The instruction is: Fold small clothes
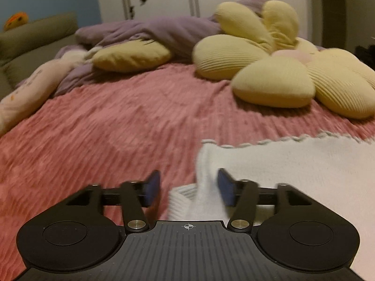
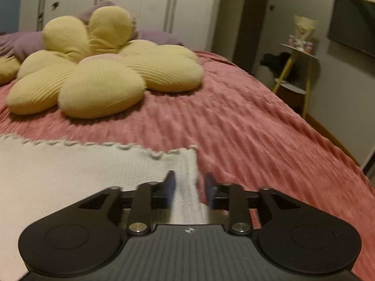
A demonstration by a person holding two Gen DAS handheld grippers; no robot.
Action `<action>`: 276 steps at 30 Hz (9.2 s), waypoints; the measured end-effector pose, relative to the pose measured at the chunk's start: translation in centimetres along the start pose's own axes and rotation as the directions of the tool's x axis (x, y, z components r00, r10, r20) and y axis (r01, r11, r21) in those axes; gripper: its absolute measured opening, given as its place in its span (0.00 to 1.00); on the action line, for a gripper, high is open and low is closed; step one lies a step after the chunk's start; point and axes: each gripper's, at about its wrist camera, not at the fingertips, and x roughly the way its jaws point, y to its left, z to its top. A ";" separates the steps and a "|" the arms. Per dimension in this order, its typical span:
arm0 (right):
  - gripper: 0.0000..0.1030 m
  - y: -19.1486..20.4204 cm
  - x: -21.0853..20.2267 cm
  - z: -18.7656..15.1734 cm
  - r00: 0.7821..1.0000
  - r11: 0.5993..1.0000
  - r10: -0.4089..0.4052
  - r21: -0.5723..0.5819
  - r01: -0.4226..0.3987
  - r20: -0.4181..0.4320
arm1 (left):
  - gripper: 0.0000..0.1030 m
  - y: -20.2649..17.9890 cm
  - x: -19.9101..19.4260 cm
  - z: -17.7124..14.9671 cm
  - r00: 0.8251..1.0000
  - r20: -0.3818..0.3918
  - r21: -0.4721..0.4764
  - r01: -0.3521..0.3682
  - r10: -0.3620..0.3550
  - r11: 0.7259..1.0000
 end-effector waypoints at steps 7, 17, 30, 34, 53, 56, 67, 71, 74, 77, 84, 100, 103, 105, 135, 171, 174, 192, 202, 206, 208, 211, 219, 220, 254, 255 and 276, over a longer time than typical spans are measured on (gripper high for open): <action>0.62 -1.1 -3.4 0.1 0.995 0.998 -0.030 0.056 0.024 0.094 | 0.73 1.0 -2.6 -0.1 0.999 -0.017 0.019 0.042 -0.042 0.999; 0.62 -2.1 -13.0 -4.0 0.985 0.985 0.162 0.056 -0.165 0.055 | 0.81 1.3 -6.5 -1.4 0.988 -0.089 0.014 0.127 -0.126 0.992; 0.61 -8.6 -20.4 -11.5 0.962 0.941 0.258 0.245 -0.231 -0.086 | 0.84 4.6 -13.5 -8.0 0.951 -0.175 -0.110 0.240 -0.256 0.965; 0.51 -9.3 -19.9 -11.5 0.933 0.896 0.349 0.323 -0.304 -0.088 | 0.79 5.6 -13.4 -8.4 0.928 -0.196 -0.208 0.275 -0.315 0.939; 0.24 -7.1 -19.1 -9.5 0.985 0.972 0.150 0.194 -0.132 -0.081 | 0.54 8.7 -11.0 -7.0 0.916 -0.203 -0.253 0.293 -0.346 0.922; 0.24 -5.6 -20.1 -8.5 0.986 0.978 0.166 0.128 -0.163 -0.019 | 0.59 8.1 -9.8 -7.0 0.903 -0.215 -0.241 0.320 -0.372 0.916; 0.24 1.2 -18.6 -7.5 0.922 0.924 0.383 0.024 -0.383 -0.048 | 0.40 7.7 -7.4 -5.8 0.862 -0.200 -0.298 0.399 -0.466 0.867; 0.24 2.1 -17.5 -8.3 0.911 0.916 0.402 0.038 -0.400 -0.095 | 0.31 7.4 -7.4 -5.8 0.860 -0.189 -0.293 0.411 -0.473 0.864; 0.24 2.4 -17.2 -9.0 0.913 0.919 0.395 0.031 -0.394 -0.106 | 0.29 7.2 -8.1 -5.6 0.868 -0.164 -0.290 0.411 -0.468 0.864; 0.24 2.6 -17.3 -9.3 0.915 0.921 0.388 0.024 -0.388 -0.108 | 0.27 6.2 -9.1 -5.2 0.888 -0.138 -0.236 0.400 -0.438 0.886; 0.24 3.0 -17.4 -9.4 0.920 0.925 0.378 0.002 -0.380 -0.106 | 0.40 6.0 -8.5 -5.0 0.882 -0.134 -0.244 0.412 -0.451 0.878; 0.21 5.1 -18.6 -9.3 0.909 0.908 0.413 -0.046 -0.416 -0.055 | 0.22 7.6 -7.3 -5.1 0.845 -0.151 -0.378 0.431 -0.514 0.819; 0.21 6.1 -17.7 -9.8 0.903 0.903 0.418 -0.061 -0.425 -0.103 | 0.21 7.8 -7.5 -4.8 0.841 -0.148 -0.396 0.432 -0.520 0.810; 0.21 6.1 -17.3 -10.1 0.901 0.902 0.422 -0.057 -0.429 -0.103 | 0.21 7.8 -7.8 -4.3 0.841 -0.143 -0.390 0.437 -0.522 0.811; 0.41 -4.4 -20.0 -10.2 0.943 0.932 0.332 0.167 -0.323 -0.030 | 0.31 -8.3 -14.0 -4.2 0.798 -0.213 0.030 0.582 -0.564 0.813; 0.14 3.0 -13.1 -3.6 0.809 0.797 0.582 0.254 -0.548 -0.082 | 0.64 -1.7 -14.6 -5.9 0.881 -0.190 -0.066 0.430 -0.434 0.901; 0.14 1.8 -17.0 -3.8 0.906 0.894 0.421 0.150 -0.423 0.049 | 0.64 -3.2 -14.8 -5.9 0.877 -0.206 -0.029 0.438 -0.434 0.899; 0.15 -4.7 -12.7 -5.4 0.875 0.831 0.482 0.343 -0.437 -0.052 | 0.65 -7.1 -16.1 -6.5 0.903 -0.213 0.058 0.394 -0.374 0.917; 0.18 -5.4 -12.3 -6.8 0.977 0.961 0.215 0.182 -0.210 -0.007 | 0.72 -8.6 -15.2 -6.9 0.876 -0.257 0.060 0.436 -0.408 0.898; 0.54 -6.7 -12.8 -6.7 0.982 0.969 0.187 0.165 -0.184 -0.006 | 0.74 -7.1 -15.2 -6.5 0.876 -0.259 0.011 0.425 -0.408 0.905; 0.54 -7.9 -14.0 -6.4 0.982 0.960 0.185 0.206 -0.187 0.031 | 0.74 -6.7 -15.5 -6.0 0.896 -0.226 0.003 0.394 -0.383 0.919; 0.32 -7.5 -15.1 -5.9 0.980 0.962 0.176 0.196 -0.190 0.089 | 0.77 -7.1 -15.4 -4.8 0.902 -0.198 -0.032 0.385 -0.383 0.922; 0.14 -2.6 -12.1 -2.9 0.965 0.973 0.224 0.029 -0.230 0.135 | 0.86 -12.1 -11.9 -2.5 0.910 -0.193 -0.020 0.371 -0.368 0.928; 0.14 -2.5 -11.5 -2.9 0.966 0.975 0.217 0.019 -0.222 0.138 | 0.86 -12.4 -11.4 -2.5 0.910 -0.196 -0.020 0.370 -0.366 0.929; 0.24 -7.6 -18.6 -10.7 0.973 0.974 0.224 0.038 -0.222 -0.060 | 0.88 -10.2 -15.0 -8.1 0.850 -0.318 -0.058 0.425 -0.421 0.903; 0.24 -7.8 -18.8 -11.0 0.971 0.973 0.227 0.057 -0.223 -0.077 | 0.88 -10.0 -15.7 -8.6 0.856 -0.304 -0.040 0.426 -0.417 0.904; 0.10 -12.3 -16.2 -11.5 0.889 0.733 0.451 0.603 -0.314 -0.085 | 0.87 -8.9 -17.3 -8.5 0.862 -0.310 -0.036 0.412 -0.402 0.910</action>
